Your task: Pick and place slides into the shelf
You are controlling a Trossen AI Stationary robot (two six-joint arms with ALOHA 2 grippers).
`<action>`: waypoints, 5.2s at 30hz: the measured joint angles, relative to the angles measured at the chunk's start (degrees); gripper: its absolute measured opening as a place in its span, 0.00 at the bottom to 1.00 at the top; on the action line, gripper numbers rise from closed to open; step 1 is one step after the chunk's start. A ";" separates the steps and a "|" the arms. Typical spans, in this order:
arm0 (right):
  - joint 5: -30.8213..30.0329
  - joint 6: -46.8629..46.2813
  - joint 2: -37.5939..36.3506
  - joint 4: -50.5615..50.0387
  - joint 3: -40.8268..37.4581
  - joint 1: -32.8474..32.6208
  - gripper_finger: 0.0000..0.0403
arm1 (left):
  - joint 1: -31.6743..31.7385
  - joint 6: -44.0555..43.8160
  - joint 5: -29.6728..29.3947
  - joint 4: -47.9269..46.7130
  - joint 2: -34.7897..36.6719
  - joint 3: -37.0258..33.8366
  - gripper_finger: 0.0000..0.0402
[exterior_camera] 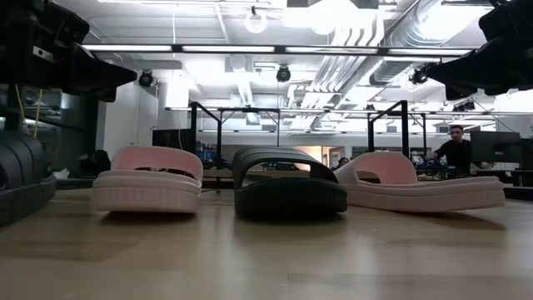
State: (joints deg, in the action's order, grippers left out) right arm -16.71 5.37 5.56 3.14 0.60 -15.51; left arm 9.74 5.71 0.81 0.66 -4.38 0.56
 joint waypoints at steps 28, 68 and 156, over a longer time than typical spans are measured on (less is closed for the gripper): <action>0.00 -0.02 0.00 0.00 0.00 0.00 0.01 | 0.00 -0.02 -0.01 -0.01 0.00 0.01 0.02; 0.00 -0.01 0.00 -0.01 0.00 -0.02 0.01 | -0.02 0.00 0.00 -0.01 0.00 0.00 0.02; 3.89 -4.03 -0.01 -0.26 -0.01 0.04 0.01 | 0.00 7.39 -3.71 9.24 -0.01 0.00 0.02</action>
State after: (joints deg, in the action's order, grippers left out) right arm -12.82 1.33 5.55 2.87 0.59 -15.47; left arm 9.74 13.10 -2.90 9.90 -4.39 0.56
